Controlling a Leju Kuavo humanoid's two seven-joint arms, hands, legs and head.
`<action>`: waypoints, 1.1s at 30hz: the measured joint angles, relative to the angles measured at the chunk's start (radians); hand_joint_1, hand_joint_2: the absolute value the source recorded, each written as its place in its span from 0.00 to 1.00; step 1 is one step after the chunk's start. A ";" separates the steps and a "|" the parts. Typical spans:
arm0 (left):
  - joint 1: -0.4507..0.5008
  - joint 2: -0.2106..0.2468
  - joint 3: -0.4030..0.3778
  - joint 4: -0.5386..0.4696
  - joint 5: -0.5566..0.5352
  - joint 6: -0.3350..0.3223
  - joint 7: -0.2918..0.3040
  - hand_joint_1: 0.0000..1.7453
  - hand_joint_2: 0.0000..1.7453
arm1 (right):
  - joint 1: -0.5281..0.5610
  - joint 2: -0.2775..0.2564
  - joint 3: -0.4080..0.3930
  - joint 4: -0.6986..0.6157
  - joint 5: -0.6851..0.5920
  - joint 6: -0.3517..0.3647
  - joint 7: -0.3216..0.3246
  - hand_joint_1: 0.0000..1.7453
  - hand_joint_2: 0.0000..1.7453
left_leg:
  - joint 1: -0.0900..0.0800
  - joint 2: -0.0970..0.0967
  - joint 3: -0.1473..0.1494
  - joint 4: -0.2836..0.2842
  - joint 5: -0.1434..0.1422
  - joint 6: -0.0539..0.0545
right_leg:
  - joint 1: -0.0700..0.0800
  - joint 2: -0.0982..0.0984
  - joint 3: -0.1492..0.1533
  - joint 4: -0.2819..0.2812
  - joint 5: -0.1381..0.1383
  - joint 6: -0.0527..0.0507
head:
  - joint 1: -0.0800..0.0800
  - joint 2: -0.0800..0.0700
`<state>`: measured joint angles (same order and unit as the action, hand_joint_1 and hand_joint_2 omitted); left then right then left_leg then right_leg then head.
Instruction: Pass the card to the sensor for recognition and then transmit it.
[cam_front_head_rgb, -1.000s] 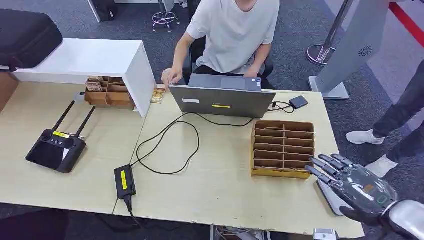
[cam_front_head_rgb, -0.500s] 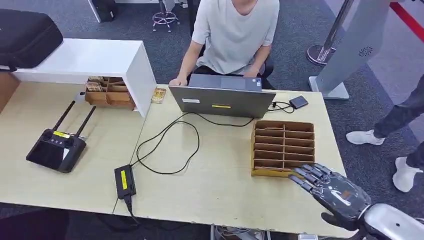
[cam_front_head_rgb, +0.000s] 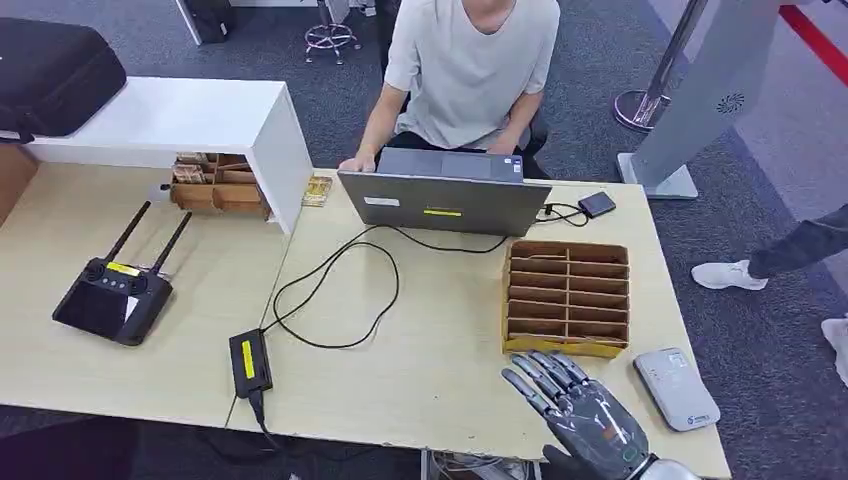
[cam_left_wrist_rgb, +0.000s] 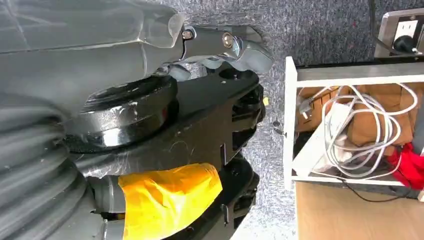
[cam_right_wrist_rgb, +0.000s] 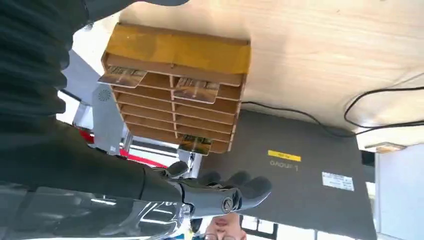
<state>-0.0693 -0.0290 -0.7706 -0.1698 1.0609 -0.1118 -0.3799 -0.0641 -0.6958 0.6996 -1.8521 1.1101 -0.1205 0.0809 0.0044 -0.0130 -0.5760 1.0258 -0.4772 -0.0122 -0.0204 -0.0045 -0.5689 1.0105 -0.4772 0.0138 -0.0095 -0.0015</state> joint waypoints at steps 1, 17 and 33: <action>0.000 0.000 0.000 0.000 0.000 0.000 0.000 0.00 1.00 | 0.004 0.005 0.000 0.001 0.000 0.001 0.000 0.00 1.00 | 0.000 0.000 0.000 0.000 0.000 0.000 | 0.000 0.000 0.000 0.000 0.000 0.000 | -0.001 0.000; -0.012 0.000 -0.005 0.000 -0.018 0.001 0.022 0.00 1.00 | 0.015 0.162 -0.005 0.104 0.078 -0.072 0.010 0.00 1.00 | 0.000 0.001 0.000 0.000 0.000 0.000 | 0.000 0.001 0.000 0.000 0.001 0.000 | 0.000 0.000; -0.038 -0.006 -0.027 0.000 -0.046 0.001 0.052 0.00 1.00 | -0.096 0.348 0.000 0.311 0.148 -0.135 0.005 0.00 1.00 | 0.000 0.001 0.000 0.000 0.001 -0.001 | 0.000 0.001 0.000 0.000 0.001 0.000 | -0.001 0.000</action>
<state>-0.1072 -0.0347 -0.7981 -0.1701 1.0151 -0.1110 -0.3281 -0.1598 -0.3479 0.7000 -1.5407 1.2577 -0.2552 0.0862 0.0046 -0.0122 -0.5757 1.0258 -0.4760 -0.0137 -0.0202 -0.0038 -0.5688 1.0110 -0.4763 0.0134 -0.0103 -0.0015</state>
